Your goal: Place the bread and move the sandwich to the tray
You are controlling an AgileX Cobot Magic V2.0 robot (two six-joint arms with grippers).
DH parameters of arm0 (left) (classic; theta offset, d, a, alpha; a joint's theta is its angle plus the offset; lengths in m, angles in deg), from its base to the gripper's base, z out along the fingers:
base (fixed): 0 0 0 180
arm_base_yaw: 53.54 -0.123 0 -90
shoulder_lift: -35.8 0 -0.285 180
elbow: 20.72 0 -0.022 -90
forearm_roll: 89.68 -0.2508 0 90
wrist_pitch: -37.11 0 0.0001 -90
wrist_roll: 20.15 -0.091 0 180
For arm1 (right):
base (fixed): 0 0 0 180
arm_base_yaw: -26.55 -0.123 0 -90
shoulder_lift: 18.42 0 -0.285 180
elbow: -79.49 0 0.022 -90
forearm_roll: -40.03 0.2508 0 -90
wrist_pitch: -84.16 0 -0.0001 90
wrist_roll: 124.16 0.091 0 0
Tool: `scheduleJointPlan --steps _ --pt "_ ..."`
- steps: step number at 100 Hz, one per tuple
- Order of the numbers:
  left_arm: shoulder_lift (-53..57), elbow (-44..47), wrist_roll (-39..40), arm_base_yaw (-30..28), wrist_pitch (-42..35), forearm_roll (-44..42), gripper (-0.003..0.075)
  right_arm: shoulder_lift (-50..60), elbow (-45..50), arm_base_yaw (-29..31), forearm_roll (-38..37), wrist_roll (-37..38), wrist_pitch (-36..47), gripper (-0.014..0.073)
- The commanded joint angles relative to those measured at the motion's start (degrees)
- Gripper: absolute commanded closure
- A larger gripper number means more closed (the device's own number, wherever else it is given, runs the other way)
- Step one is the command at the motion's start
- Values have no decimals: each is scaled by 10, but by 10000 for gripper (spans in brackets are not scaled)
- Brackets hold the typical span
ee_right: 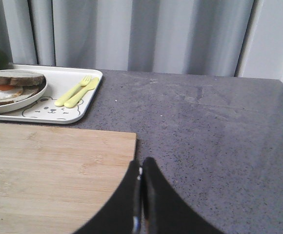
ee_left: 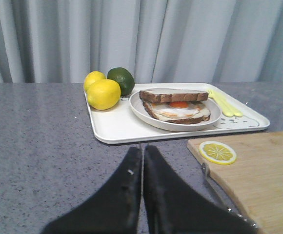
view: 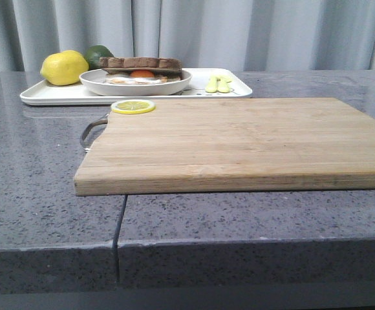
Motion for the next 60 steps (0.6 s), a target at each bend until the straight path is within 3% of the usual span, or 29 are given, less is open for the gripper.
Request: scheduleJointPlan --steps 1,11,31,60 --pt "7 4 1 3 -66 -41 740 0 -16 3 0 -2 40 664" --pt "31 46 1 -4 -104 -55 740 0 -16 3 0 -2 40 664" --pt "113 112 1 -41 -108 -77 740 0 -16 3 0 -2 40 664" --pt "225 152 1 -103 -51 -102 740 0 -16 3 0 -2 40 664"
